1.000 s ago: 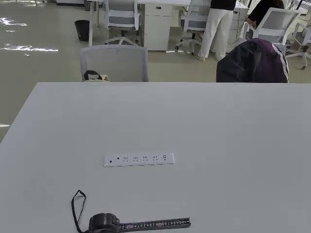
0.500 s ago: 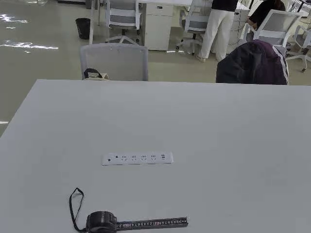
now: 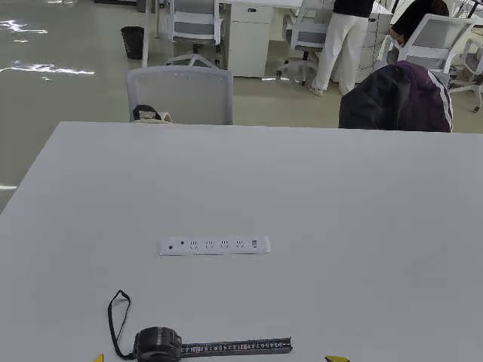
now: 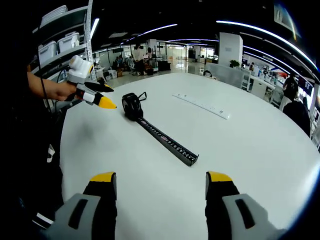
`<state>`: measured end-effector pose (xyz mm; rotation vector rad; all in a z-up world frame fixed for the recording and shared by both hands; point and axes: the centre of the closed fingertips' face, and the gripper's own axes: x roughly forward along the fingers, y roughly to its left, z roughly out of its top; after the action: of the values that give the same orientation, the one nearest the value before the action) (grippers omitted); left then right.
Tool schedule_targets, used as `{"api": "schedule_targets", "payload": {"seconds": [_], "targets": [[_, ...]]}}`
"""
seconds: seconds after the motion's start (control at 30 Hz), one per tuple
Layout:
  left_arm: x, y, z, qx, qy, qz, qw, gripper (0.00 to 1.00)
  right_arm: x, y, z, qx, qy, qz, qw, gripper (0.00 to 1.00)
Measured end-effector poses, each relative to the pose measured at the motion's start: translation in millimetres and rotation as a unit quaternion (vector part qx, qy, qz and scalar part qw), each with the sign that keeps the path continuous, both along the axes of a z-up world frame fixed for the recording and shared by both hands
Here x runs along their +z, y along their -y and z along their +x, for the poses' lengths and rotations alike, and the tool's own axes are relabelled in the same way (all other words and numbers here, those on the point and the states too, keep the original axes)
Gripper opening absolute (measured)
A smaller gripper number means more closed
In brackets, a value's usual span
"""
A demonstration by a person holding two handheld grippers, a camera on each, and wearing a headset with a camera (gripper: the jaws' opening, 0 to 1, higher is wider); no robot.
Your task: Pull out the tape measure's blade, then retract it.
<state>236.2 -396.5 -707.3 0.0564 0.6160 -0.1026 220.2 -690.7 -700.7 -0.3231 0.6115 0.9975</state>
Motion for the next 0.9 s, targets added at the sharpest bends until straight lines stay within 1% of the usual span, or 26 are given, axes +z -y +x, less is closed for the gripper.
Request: {"api": "schedule_targets", "payload": {"seconds": [0.07, 0.13, 0.27, 0.37, 0.47, 0.6, 0.67, 0.7, 0.77, 0.8, 0.83, 0.9], "targets": [[-0.1, -0.1, 1.2, 0.014, 0.0, -0.008, 0.9999, 0.9, -2.4, 0.3, 4.2, 0.015, 0.005, -0.005, 0.9999, 0.71], [-5.9, -1.9, 5.8, 0.023, -0.003, -0.012, 0.9997, 0.88, -5.6, 0.6, 6.6, 0.036, 0.009, -0.016, 0.9992, 0.69], [-6.5, -2.5, 9.5, 0.04, -0.002, -0.016, 0.9991, 0.87, -9.4, 1.6, 15.2, 0.051, 0.013, -0.024, 0.9983, 0.65], [-9.0, -2.7, 14.9, 0.05, 0.0, -0.018, 0.9986, 0.86, -12.0, 0.9, 20.8, 0.063, 0.011, -0.026, 0.9976, 0.61], [-16.6, -3.0, 19.4, 0.055, -0.005, -0.023, 0.9982, 0.85, -17.0, 0.4, 28.0, 0.074, 0.009, -0.031, 0.9967, 0.6], [-19.3, 0.3, 23.7, 0.06, -0.009, -0.023, 0.9979, 0.84, -22.1, -0.5, 34.4, 0.093, 0.008, -0.036, 0.995, 0.56], [-20.8, 0.9, 26.6, 0.067, -0.008, -0.027, 0.9974, 0.83, -23.7, -0.8, 38.4, 0.103, 0.009, -0.039, 0.9939, 0.53], [-19.6, 0.6, 25.0, 0.068, -0.008, -0.027, 0.9973, 0.83, -23.8, -0.7, 40.5, 0.104, 0.008, -0.039, 0.9938, 0.52], [-21.4, 1.6, 25.0, 0.074, -0.013, -0.029, 0.9967, 0.82, -26.5, 0.4, 45.1, 0.107, 0.001, -0.038, 0.9935, 0.51], [-22.1, 3.0, 25.9, 0.08, -0.013, -0.035, 0.9961, 0.81, -27.6, 0.7, 47.1, 0.114, 0.0, -0.036, 0.9928, 0.49], [-21.8, 3.9, 25.0, 0.083, -0.014, -0.037, 0.9958, 0.81, -29.0, 1.6, 48.9, 0.116, -0.002, -0.037, 0.9926, 0.47], [-25.4, 6.1, 26.5, 0.083, -0.014, -0.032, 0.9959, 0.81, -32.3, 3.2, 52.6, 0.123, -0.008, -0.039, 0.9916, 0.44]]}}
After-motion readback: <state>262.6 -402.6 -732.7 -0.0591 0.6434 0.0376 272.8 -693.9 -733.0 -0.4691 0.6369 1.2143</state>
